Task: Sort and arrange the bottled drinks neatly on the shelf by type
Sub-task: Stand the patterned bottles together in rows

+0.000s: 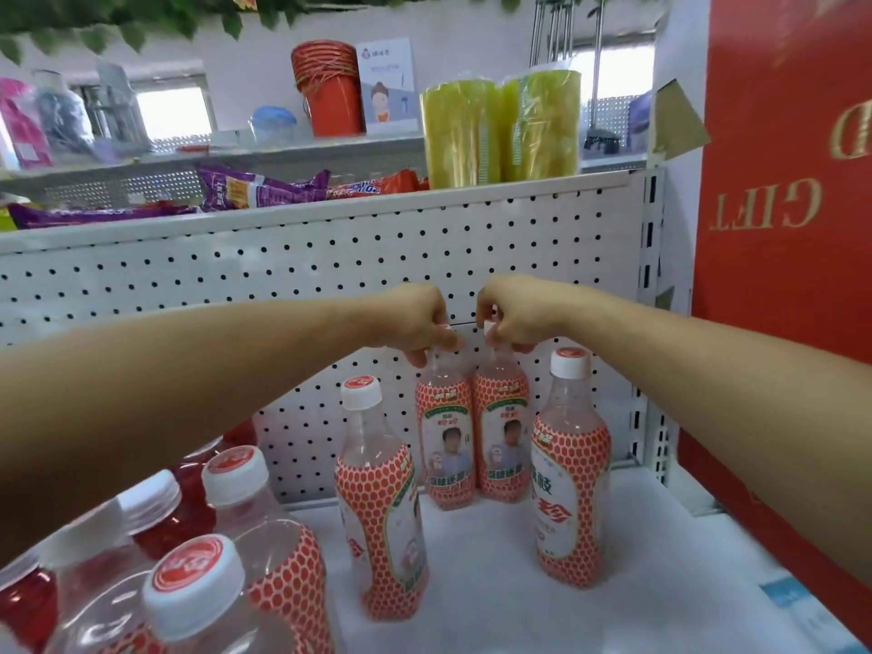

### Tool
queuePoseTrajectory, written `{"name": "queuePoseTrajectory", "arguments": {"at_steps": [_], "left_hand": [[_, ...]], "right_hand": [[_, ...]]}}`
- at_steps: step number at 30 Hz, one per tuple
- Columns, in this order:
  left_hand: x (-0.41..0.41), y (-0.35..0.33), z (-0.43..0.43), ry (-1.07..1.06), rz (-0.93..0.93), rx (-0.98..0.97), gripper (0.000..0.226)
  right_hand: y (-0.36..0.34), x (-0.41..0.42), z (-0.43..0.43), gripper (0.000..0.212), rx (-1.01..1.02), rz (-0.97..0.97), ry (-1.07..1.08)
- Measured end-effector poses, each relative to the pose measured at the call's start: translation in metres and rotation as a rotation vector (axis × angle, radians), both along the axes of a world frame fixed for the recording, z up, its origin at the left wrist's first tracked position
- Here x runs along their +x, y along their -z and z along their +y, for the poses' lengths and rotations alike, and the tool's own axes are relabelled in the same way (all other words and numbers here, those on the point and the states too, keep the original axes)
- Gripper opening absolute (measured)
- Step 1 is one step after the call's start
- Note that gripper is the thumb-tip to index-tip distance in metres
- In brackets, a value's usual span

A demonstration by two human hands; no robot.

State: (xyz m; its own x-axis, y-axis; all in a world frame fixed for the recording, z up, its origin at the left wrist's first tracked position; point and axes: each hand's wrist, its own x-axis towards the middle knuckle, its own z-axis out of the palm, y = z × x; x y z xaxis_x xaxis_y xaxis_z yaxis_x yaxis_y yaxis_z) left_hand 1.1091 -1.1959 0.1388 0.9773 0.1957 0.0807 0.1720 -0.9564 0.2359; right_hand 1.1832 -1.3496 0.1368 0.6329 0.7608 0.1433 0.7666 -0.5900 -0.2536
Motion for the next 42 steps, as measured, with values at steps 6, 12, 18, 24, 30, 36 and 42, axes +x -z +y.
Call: {"name": "queuePoseTrajectory", "arguments": {"at_steps": [6,12,18,24,30,36,42], "left_hand": [[-0.006,0.0,-0.002,-0.02,-0.024,-0.088,0.027],[-0.009,0.0,-0.003,-0.038,-0.008,-0.144,0.031],[-0.043,-0.027,-0.011,-0.021,0.012,-0.149,0.048],[-0.128,-0.046,-0.032,0.032,0.37,-0.098,0.057],[-0.133,-0.024,-0.047,-0.075,0.28,0.185,0.025],[-0.121,-0.011,-0.091,-0.131,0.203,0.273,0.036],[-0.116,-0.001,-0.115,-0.153,0.074,0.205,0.033]], "right_hand": [[0.003,0.002,-0.001,0.024,0.033,0.031,0.001],[0.003,-0.001,-0.002,0.029,0.025,0.037,0.016],[-0.011,-0.028,-0.026,0.059,0.032,0.023,0.053],[0.011,-0.083,-0.075,0.067,0.26,0.097,0.088],[0.047,-0.088,-0.081,0.06,0.271,-0.008,0.272],[0.055,-0.081,-0.093,0.042,0.559,0.266,0.151],[0.076,-0.082,-0.1,0.03,0.785,0.448,0.037]]}}
